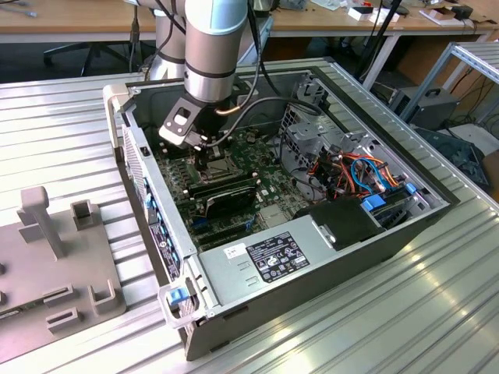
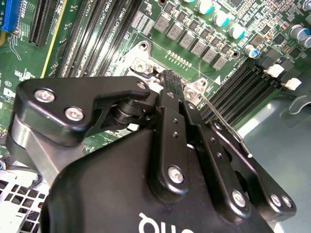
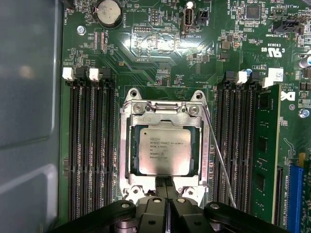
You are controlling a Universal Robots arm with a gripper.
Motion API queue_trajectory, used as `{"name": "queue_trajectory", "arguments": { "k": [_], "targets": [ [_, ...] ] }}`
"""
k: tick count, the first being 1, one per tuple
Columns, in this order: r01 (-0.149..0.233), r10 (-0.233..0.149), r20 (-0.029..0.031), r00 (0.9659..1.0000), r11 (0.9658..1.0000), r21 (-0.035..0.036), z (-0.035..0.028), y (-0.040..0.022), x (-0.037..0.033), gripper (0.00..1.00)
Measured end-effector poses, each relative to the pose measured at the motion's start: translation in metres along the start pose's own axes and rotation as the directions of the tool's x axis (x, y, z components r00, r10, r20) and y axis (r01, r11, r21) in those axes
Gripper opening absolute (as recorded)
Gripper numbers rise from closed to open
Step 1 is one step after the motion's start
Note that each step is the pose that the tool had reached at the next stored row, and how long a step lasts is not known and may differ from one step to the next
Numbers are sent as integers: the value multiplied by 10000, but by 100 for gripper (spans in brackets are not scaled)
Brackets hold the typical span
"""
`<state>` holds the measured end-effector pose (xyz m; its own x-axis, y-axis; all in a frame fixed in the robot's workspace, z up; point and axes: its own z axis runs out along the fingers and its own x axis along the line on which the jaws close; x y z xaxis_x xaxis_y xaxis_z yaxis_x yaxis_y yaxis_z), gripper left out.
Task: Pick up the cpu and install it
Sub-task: 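Close the cpu cover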
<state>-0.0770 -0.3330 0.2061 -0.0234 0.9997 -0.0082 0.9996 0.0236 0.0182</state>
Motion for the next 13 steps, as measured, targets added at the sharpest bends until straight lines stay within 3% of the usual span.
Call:
{"name": "queue_trajectory", "arguments": {
  "k": [2, 5, 8, 13],
  "targets": [
    [0, 0, 12, 10000, 10000, 8, -46, 0, -2, 11],
    [1, -1, 14, 10000, 10000, 9, -169, 2, -3, 11],
    [1, -1, 15, 10000, 10000, 8, -229, 3, -4, 11],
    [1, -1, 14, 10000, 10000, 8, -241, 3, -4, 11]
  ]
}}
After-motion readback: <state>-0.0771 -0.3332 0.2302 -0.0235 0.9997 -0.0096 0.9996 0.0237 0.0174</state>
